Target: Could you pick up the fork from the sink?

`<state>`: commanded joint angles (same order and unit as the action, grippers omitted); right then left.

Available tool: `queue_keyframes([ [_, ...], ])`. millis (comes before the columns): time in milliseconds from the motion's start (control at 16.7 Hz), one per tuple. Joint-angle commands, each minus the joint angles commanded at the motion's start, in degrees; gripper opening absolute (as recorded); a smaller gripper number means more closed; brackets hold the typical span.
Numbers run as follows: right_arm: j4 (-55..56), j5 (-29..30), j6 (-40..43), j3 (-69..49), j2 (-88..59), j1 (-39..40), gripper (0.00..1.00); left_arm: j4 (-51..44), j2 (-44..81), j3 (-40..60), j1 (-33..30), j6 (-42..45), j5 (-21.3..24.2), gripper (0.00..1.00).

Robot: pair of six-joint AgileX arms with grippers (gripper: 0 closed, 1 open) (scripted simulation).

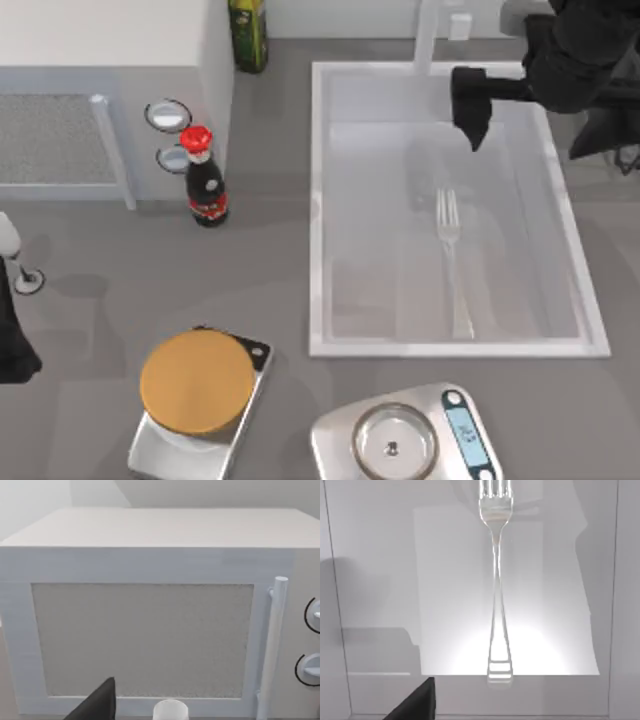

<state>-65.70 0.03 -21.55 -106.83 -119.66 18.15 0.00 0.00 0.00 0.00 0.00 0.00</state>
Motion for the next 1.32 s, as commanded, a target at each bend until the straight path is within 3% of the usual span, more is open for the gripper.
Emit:
queue_keyframes([
  [360, -7.51, 0.27, -0.64, -15.95, -18.94, 2.52, 1.00, 0.00, 0.00, 0.00, 0.00, 0.00, 0.00, 1.00],
  [840, -7.92, 0.28, -0.64, -17.15, -20.76, 2.45, 1.00, 0.00, 0.00, 0.00, 0.00, 0.00, 0.00, 1.00],
  [1320, 11.05, 0.40, -0.73, -6.92, -28.42, 2.70, 1.00, 0.00, 0.00, 0.00, 0.00, 0.00, 0.00, 1.00],
])
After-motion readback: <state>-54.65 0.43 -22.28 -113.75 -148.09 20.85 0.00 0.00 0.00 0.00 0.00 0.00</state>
